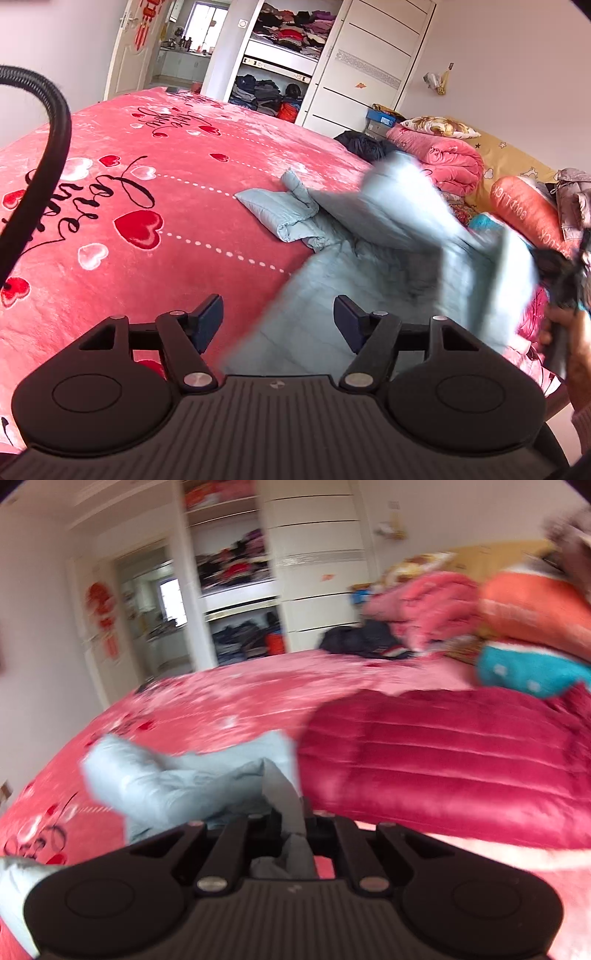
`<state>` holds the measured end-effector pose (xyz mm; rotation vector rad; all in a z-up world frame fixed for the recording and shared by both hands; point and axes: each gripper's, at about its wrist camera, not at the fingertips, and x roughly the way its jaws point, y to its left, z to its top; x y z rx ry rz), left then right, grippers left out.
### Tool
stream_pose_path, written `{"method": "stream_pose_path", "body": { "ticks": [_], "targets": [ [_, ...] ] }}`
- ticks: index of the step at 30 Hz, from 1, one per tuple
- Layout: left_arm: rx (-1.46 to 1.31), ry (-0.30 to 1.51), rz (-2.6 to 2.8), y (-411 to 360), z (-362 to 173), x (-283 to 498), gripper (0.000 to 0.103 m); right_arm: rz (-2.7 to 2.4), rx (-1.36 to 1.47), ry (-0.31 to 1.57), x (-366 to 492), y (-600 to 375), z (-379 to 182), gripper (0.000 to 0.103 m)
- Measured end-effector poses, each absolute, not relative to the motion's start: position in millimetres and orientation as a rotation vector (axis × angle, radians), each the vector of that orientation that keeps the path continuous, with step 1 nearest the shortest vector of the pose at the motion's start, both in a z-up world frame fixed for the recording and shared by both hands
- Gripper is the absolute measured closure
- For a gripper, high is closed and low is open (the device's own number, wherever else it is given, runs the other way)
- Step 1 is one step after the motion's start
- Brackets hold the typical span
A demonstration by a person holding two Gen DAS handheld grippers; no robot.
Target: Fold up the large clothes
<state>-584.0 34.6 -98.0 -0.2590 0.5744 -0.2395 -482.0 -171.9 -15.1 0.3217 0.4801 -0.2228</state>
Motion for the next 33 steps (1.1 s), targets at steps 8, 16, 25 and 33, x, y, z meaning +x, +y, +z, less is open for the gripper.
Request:
{"method": "stream_pose_path", "body": {
  "ticks": [8, 16, 25, 33],
  "targets": [
    [-0.197, 0.590, -0.244, 25, -103, -605, 0.017, -0.503, 0.519, 0.578, -537, -280, -71, 0.100],
    [-0.169, 0.595, -0.200, 21, -84, -545, 0.013, -0.473, 0.529, 0.636, -555, -284, -77, 0.041],
    [-0.206, 0.643, -0.116, 10, -75, -458, 0.010, -0.409, 0.337, 0.535, -580, -253, -24, 0.004],
    [-0.197, 0.658, -0.093, -1, -95, -381, 0.012, -0.108, 0.297, 0.613, -539, -202, -40, 0.001]
  ]
}}
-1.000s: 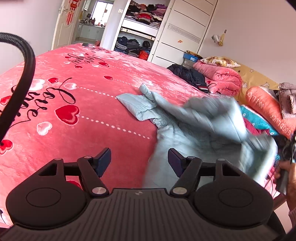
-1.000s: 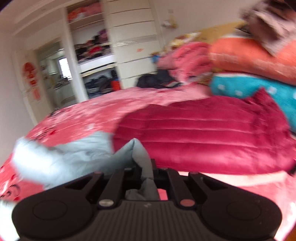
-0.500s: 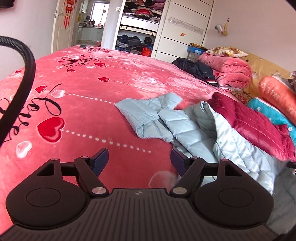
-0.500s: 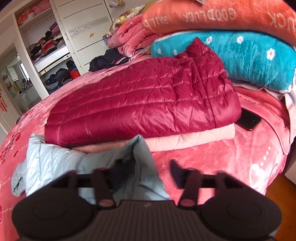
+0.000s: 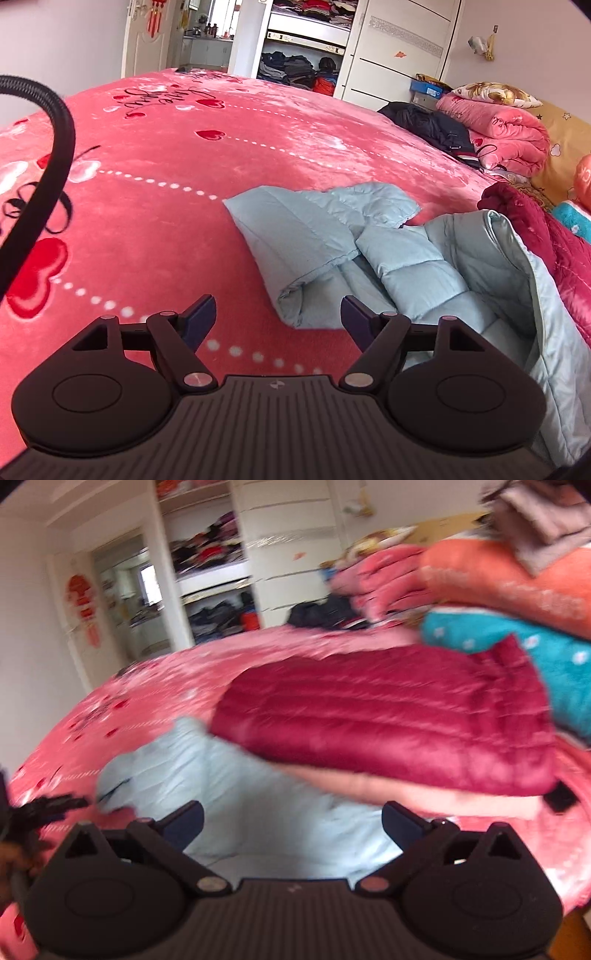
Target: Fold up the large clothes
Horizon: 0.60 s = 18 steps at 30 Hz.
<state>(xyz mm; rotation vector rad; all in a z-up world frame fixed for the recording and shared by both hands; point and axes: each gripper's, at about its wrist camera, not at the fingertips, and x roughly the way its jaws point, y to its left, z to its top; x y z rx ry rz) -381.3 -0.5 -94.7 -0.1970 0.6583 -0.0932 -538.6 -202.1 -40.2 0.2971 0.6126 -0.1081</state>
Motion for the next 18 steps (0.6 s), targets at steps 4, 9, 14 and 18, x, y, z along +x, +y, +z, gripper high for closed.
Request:
{"method": "stream_pose_path", "body": {
  "ticks": [4, 9, 14, 18],
  "targets": [
    [-0.174, 0.689, -0.078, -11, -108, -349, 0.013, 0.038, 0.261, 0.689, -509, -169, -61, 0.001],
    [-0.175, 0.716, -0.056, -12, -124, -317, 0.023, 0.045, 0.068, 0.722, -491, -139, -80, 0.006],
    [-0.204, 0.701, -0.040, -7, -129, -306, 0.065, 0.009, 0.009, 0.753, -481, -142, -99, 0.026],
    [-0.224, 0.683, -0.014, -10, -122, -293, 0.088, -0.028, 0.060, 0.762, -472, -155, -104, 0.070]
  ]
}}
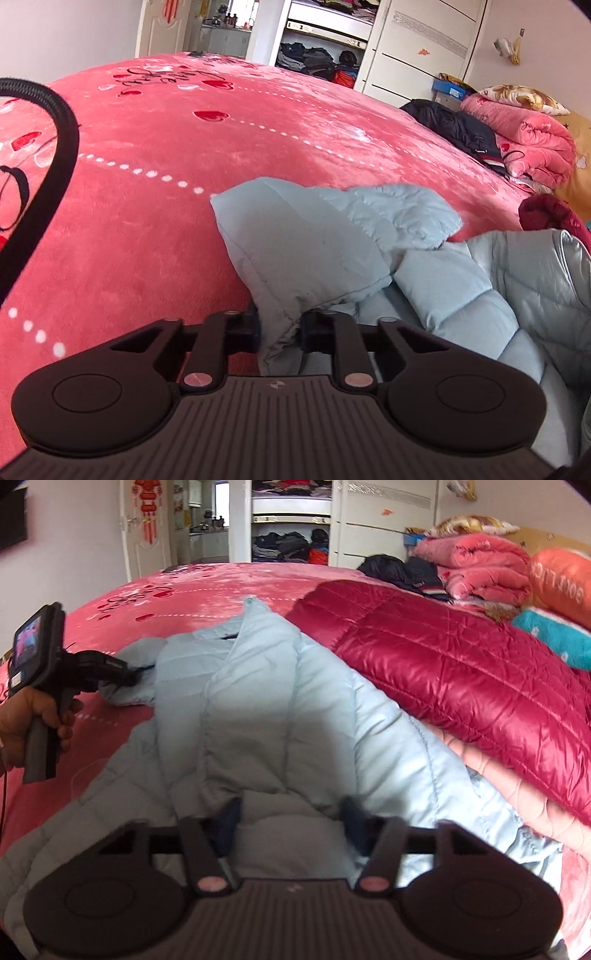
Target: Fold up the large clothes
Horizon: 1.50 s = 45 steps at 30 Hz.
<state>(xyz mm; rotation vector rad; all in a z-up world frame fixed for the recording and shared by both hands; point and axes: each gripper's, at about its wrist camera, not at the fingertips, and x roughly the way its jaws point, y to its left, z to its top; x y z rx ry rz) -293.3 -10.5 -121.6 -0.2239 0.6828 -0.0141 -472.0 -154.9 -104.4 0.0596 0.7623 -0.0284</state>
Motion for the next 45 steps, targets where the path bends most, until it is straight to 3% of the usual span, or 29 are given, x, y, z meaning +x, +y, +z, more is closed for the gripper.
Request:
{"method": "stream_pose_path", "body": {
  "ticks": [1, 3, 9, 18, 30, 40, 45],
  "targets": [
    [-0.220, 0.664, 0.003, -10, -117, -293, 0.091, -0.042, 0.066, 0.754, -470, -158, -104, 0.080],
    [-0.236, 0.637, 0.039, -10, -109, -286, 0.092, -0.072, 0.093, 0.730, -472, -165, -99, 0.087],
    [-0.215, 0.556, 0.122, 35, -79, -295, 0.093, -0.124, 0.125, 0.663, -471, -178, -79, 0.094],
    [-0.115, 0.487, 0.353, 173, -51, -285, 0.093, -0.018, 0.113, 0.601, -421, -147, -55, 0.097],
    [-0.048, 0.472, 0.611, 347, -36, -270, 0.093, 0.155, 0.065, 0.566, -265, -49, -50, 0.097],
    [-0.047, 0.514, 0.634, 377, -66, -244, 0.092, 0.018, 0.061, 0.614, -155, -35, -81, 0.100],
    [-0.109, 0.531, 0.621, 403, -78, -236, 0.085, -0.010, 0.083, 0.645, -147, -43, -94, 0.096]
  ]
}}
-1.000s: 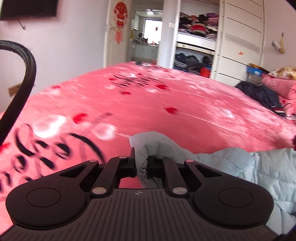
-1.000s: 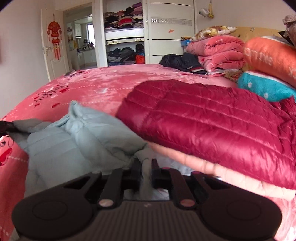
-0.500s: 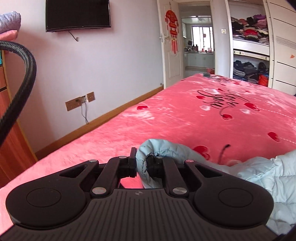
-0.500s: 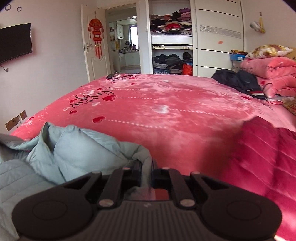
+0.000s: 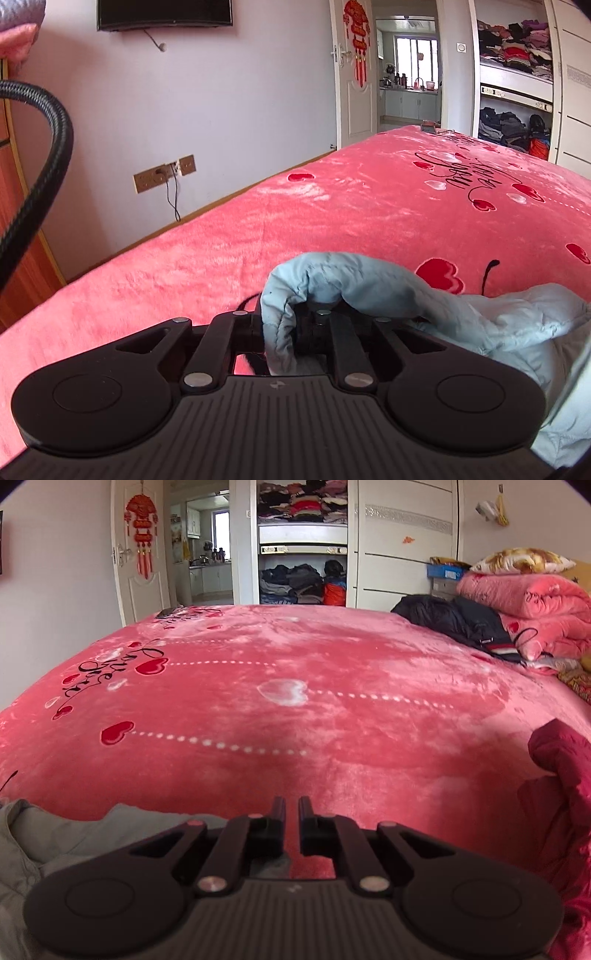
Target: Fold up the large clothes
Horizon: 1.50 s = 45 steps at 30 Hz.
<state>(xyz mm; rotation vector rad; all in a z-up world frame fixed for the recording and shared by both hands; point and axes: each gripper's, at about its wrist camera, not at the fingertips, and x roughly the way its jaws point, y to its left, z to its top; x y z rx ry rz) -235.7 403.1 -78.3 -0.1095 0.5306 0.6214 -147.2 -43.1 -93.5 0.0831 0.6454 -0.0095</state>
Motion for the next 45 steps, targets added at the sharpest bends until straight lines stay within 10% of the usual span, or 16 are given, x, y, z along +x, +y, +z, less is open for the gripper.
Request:
{"method": "stream_pose_path", "body": {
  "ticks": [4, 15, 45],
  "targets": [
    [-0.167, 0.518, 0.626, 409, -75, -251, 0.061, -0.035, 0.090, 0.595, -158, -50, -80, 0.039],
    [-0.225, 0.516, 0.790, 400, -55, -352, 0.022, 0.135, 0.104, 0.443, -228, -44, -21, 0.008],
    [-0.645, 0.450, 0.925, 484, -71, -441, 0.000, 0.657, -0.513, 0.485, -258, 270, -120, 0.004]
  ]
}}
